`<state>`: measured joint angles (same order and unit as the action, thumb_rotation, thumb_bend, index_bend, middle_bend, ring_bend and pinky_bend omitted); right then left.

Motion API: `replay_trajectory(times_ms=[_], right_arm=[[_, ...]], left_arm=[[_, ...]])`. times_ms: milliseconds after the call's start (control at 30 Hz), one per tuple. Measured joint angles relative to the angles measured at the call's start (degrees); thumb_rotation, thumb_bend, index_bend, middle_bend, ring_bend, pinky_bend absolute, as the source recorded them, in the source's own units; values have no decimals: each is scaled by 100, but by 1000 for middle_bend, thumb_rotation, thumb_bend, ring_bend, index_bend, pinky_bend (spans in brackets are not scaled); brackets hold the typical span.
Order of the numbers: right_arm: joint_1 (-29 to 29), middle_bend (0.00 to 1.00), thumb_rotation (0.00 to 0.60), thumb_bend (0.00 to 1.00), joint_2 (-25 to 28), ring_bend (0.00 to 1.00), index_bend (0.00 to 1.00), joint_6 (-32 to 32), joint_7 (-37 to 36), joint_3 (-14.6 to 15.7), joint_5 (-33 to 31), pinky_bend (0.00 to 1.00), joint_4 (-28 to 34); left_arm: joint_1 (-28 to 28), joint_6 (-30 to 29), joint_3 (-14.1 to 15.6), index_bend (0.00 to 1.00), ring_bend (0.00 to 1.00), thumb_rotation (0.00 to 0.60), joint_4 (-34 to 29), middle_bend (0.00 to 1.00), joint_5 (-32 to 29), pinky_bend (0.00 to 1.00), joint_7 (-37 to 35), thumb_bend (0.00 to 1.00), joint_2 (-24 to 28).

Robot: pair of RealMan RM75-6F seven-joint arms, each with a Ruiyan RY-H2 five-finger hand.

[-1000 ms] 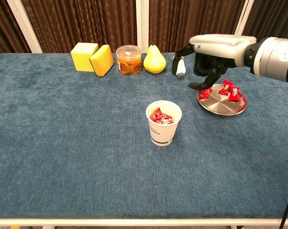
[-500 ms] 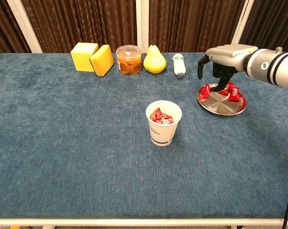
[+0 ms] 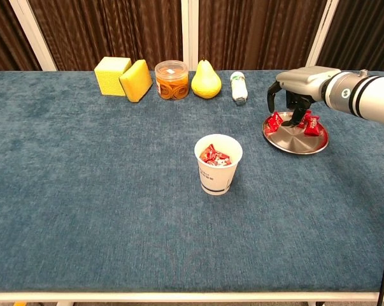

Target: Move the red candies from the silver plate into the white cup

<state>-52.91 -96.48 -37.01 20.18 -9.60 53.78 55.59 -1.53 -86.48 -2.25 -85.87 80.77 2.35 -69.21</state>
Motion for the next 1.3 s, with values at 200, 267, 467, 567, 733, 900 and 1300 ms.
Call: replay_trajectory(times_ms=[200, 267, 467, 567, 733, 900, 1300], right_arm=[[-36, 979, 600, 232, -113, 992, 413, 112, 57, 0, -99, 1000, -211], [-49, 979, 600, 232, -161, 992, 414, 144, 75, -4, -134, 1000, -304], [-61, 979, 600, 233, -240, 992, 419, 229, 110, -2, -189, 1000, -476], [-25, 979, 600, 232, -193, 992, 423, 219, 128, 21, -187, 1000, -432], [52, 979, 600, 232, -109, 992, 426, 186, 141, 54, -192, 1000, -343], [43, 979, 600, 232, -176, 992, 426, 181, 89, 18, -176, 1000, -396], [-27, 979, 600, 232, -424, 992, 439, 275, 32, -18, -92, 1000, -693]], left_arm=[[-22, 4, 13, 216, 141, 600, -5, 172, -27, 163, 5, 0, -1], [-24, -4, 12, 216, 141, 600, 5, 172, -21, 163, -7, 0, -6], [-31, -4, 11, 216, 141, 600, 57, 172, -28, 163, -31, 0, -37], [-26, 8, 9, 216, 141, 600, 72, 171, -31, 163, -41, 0, -47], [-13, 12, 3, 216, 141, 600, 97, 171, -15, 163, -56, 0, -64], [-33, -9, 8, 216, 141, 600, 80, 172, -22, 163, -44, 0, -53], [-49, 17, 12, 216, 141, 600, 104, 172, -55, 163, -80, 0, -53]])
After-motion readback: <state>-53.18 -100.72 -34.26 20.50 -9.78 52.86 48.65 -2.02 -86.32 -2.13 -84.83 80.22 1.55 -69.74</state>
